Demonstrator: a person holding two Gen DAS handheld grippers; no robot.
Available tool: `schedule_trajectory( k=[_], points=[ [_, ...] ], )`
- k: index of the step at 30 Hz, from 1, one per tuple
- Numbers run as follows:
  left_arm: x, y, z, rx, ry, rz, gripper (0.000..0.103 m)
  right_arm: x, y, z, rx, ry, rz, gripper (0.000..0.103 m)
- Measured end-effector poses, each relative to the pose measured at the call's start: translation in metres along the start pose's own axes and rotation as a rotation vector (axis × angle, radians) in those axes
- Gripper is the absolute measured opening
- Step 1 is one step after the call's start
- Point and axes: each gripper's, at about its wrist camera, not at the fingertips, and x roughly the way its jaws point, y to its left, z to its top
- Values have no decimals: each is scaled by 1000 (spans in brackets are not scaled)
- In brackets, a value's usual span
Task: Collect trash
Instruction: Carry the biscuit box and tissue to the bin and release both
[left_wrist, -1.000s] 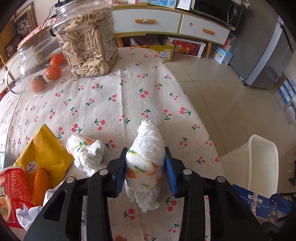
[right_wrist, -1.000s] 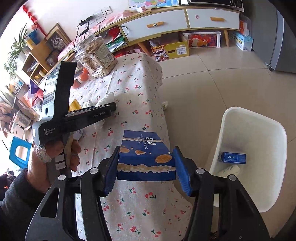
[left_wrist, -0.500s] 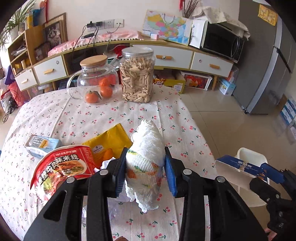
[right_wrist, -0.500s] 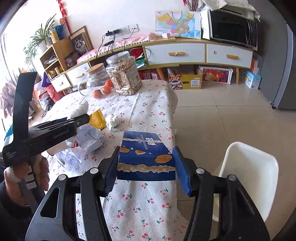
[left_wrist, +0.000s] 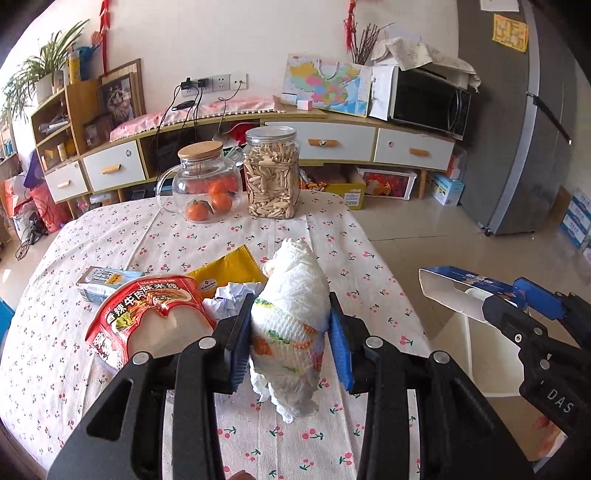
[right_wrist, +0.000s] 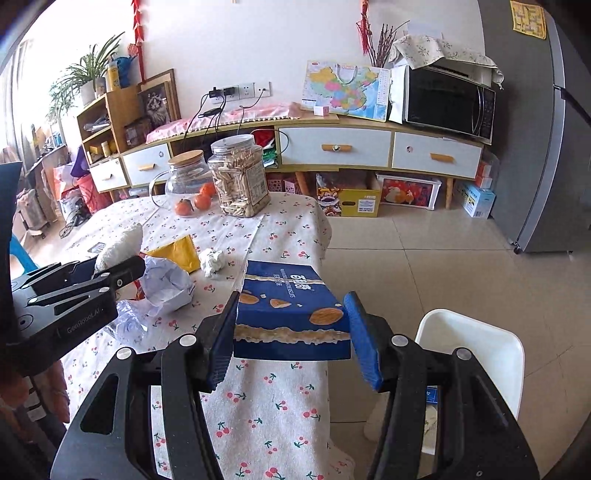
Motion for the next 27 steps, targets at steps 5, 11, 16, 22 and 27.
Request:
schedule_trajectory(
  k=[5,11,16,22,27],
  points=[
    [2,-8,-1,1,8,-22,38,-3,-8,-4,10,-5,-37,53],
    [-2,-19,1,11,-9,-34,38,-7,-25,-8,37,-20,-83,53],
    [0,-27,1,9,2,-49,38,-10,-41,-11,67,-24,-129,53],
    [1,-43,2,25,5,-67,38,-8,-57,-13,89,-9,-165,53],
    [4,-62,2,41,18,-90,38,-11,-79,-24,96,4,-208,53]
  ],
)
